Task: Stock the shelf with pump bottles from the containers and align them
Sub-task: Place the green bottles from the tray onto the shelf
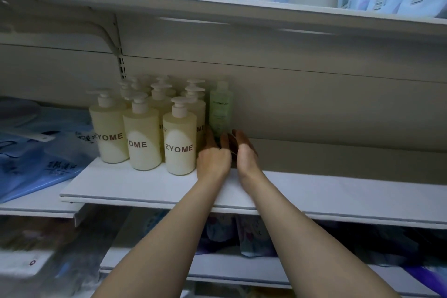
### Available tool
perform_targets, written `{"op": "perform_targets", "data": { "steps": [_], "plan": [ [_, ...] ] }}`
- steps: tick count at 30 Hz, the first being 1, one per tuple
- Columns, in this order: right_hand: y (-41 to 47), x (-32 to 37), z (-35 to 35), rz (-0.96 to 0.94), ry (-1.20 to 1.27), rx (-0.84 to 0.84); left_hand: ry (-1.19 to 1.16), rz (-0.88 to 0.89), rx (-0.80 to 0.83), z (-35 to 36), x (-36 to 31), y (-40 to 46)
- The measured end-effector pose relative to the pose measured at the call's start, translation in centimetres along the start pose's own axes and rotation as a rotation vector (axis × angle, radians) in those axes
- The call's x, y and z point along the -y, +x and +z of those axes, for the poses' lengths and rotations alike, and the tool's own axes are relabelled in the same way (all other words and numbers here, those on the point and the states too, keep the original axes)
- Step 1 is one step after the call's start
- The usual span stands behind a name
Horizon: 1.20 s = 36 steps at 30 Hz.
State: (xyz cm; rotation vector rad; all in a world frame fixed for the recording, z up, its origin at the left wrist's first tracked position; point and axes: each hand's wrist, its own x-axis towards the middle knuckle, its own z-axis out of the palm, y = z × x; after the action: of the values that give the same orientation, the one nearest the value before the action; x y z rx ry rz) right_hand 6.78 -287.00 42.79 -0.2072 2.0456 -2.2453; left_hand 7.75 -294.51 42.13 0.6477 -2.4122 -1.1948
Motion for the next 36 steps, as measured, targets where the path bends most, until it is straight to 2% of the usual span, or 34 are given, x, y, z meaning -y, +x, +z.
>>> {"op": "perform_targets", "data": {
  "steps": [9,15,18,20,23,29,36],
  "plan": [
    [-5.4,1.0,-1.5,-0.037,-0.211,0.094,-0.267,-0.022,0.05,-3.8,0.0,-6.5],
    [-13.0,-0.5,-2.6,-0.201,-0.242,-0.016,-0.428,0.114,0.046,-5.9,2.6,-14.0],
    [-17.7,-3.4,-3.3,-0.353,-0.268,-0.07,-0.568,0.135,-0.02,-6.3,6.2,-17.2],
    [-20.4,-6.8,-4.0,-0.363,-0.267,-0.104,-0.581,0.106,-0.031,-5.7,10.0,-19.3],
    [-23.5,-13.4,-4.9,-0.177,-0.316,-0.135,-0.542,-0.045,0.04,-3.7,17.1,-23.0],
    [-28.7,-25.8,-6.5,0.507,-0.467,-0.004,-0.387,-0.277,0.266,0.3,29.1,-29.7],
    [-32.3,-33.1,-8.0,0.935,-0.352,0.063,-0.242,-0.454,0.438,4.5,36.4,-33.6]
  ]
}}
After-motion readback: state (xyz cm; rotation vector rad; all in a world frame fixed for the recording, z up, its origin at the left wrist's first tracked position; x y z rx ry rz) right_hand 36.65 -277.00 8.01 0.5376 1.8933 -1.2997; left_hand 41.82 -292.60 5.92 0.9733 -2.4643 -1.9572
